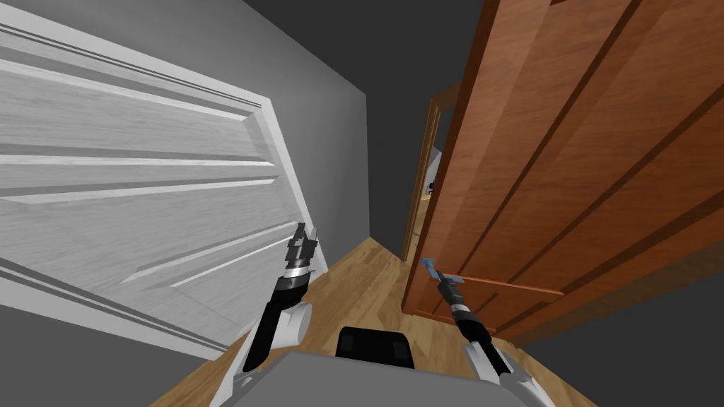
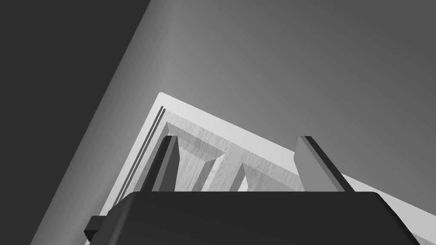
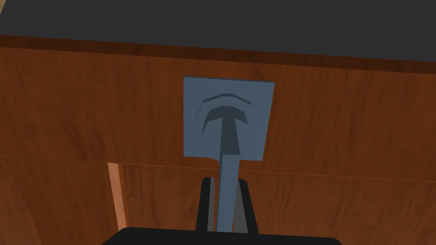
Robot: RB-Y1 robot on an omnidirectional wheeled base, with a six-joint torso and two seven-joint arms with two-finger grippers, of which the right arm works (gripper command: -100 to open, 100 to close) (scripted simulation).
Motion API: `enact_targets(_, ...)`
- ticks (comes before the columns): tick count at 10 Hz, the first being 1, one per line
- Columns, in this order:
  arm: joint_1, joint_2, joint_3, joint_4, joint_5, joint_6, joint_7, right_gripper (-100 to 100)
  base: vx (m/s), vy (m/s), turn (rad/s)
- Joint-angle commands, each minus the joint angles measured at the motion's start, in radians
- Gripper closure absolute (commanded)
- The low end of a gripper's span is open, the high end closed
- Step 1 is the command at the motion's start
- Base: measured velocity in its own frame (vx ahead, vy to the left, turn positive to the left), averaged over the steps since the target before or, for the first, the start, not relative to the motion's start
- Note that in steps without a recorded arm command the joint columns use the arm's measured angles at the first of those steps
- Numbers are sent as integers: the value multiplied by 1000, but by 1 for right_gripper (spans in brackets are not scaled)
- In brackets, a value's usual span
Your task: Pull the door open
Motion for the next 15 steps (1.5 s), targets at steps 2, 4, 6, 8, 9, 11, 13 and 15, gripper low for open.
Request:
enact_targets(2,5,2,4,-10,-4,2,1,100,-228,-80,198)
enact_targets(4,11,2,6,-19,-9,6,3,100,-227,-68,198)
enact_targets(6,17,2,8,-28,-14,9,5,100,-213,-98,233)
enact_targets(8,22,1,10,-37,-19,12,6,100,-223,-96,248)
enact_targets(9,24,1,10,-41,-21,13,7,100,-202,-81,159)
enact_targets(11,26,1,12,-46,-24,15,8,100,-198,-63,123)
enact_targets(13,38,-9,23,-48,-15,4,-6,100,-106,-17,64)
enact_targets(15,53,-23,38,-50,-4,-18,-28,100,-211,-28,94)
